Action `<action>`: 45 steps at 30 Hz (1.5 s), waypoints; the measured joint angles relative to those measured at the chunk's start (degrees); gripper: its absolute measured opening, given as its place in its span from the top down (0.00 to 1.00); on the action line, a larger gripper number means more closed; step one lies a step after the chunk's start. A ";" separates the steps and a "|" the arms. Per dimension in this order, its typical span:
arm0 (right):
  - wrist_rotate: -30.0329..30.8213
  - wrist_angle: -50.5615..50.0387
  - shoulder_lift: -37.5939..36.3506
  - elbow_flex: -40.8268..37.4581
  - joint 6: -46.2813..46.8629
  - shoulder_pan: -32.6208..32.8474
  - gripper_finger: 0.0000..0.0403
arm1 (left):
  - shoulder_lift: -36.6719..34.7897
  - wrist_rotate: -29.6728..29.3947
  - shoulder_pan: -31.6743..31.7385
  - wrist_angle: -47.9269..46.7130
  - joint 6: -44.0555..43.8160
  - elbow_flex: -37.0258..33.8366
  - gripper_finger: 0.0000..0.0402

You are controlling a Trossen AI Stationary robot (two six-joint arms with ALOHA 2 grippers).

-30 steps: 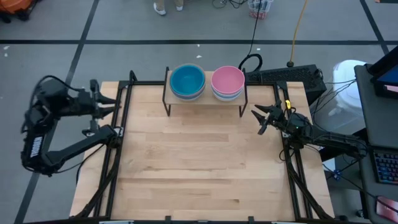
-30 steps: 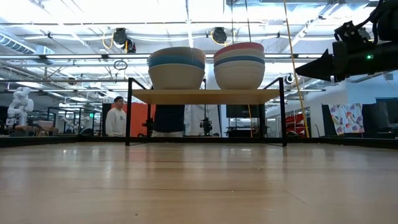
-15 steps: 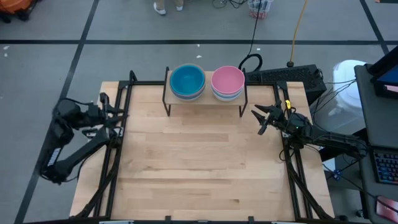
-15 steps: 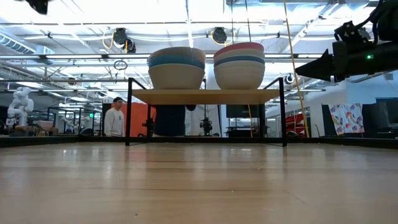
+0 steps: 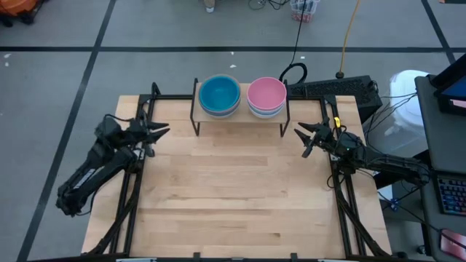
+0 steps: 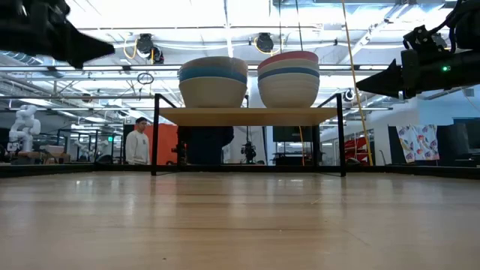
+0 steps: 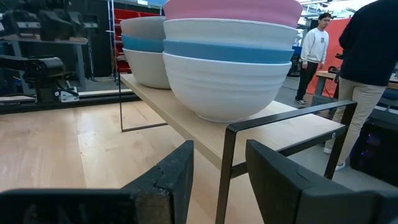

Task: Place and stack bowls onto a shelf
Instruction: Return to Home Position

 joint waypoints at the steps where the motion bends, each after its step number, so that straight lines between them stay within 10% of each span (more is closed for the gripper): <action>1: -0.02 -0.01 0.00 0.00 -0.02 0.00 0.65 | 0.00 -0.35 0.00 1.42 -0.32 -1.46 0.78; 15: 0.00 -0.06 0.00 0.00 -0.02 0.00 0.65 | 0.04 -2.05 0.00 17.16 -2.95 -15.52 0.78; 45: -0.21 -1.73 0.02 0.00 -0.02 0.00 0.65 | 3.79 -1.95 0.00 18.39 -6.97 -15.99 0.78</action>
